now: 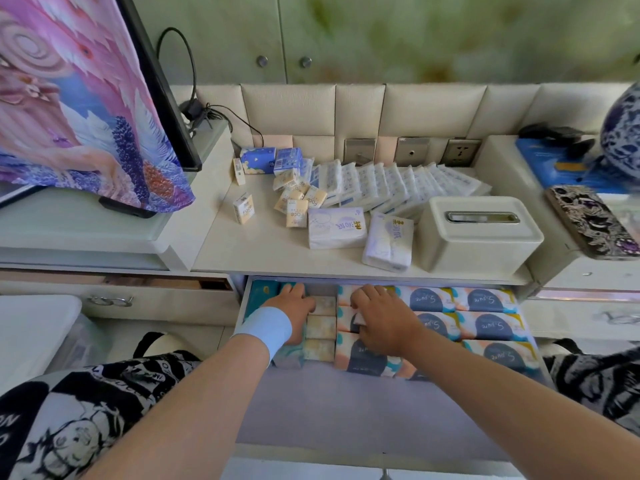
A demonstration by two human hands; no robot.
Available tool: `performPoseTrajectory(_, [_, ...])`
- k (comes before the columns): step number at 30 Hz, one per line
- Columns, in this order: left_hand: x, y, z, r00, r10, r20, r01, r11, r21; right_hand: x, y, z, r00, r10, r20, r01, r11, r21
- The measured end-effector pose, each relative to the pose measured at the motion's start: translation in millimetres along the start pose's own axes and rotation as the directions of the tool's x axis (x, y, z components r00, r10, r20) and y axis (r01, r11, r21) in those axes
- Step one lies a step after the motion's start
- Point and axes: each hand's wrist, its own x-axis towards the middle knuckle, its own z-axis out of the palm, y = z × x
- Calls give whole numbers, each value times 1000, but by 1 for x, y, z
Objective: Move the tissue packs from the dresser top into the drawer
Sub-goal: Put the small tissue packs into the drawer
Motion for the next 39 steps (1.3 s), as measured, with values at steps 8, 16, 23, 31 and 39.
performPoseTrajectory(8, [-6, -13, 5, 999, 19, -28, -18, 1000, 9, 9, -73, 6, 960, -278, 16, 268, 939, 216])
performPoseTrajectory(16, [-10, -25, 8, 998, 46, -45, -46, 999, 3, 21, -74, 40, 949, -221, 226, 280, 919, -278])
performPoseTrajectory(23, [-6, -22, 2, 999, 49, -23, -48, 999, 21, 25, -68, 49, 980, -197, -8, 185, 933, -308])
performPoseTrajectory(31, [-6, -20, 0, 999, 40, -20, -40, 999, 20, 21, -63, 53, 998, -67, -10, 62, 959, -276])
performPoseTrajectory(39, [-10, -17, 4, 999, 32, -16, -32, 999, 35, 13, -63, 47, 992, -73, 107, 95, 970, -225])
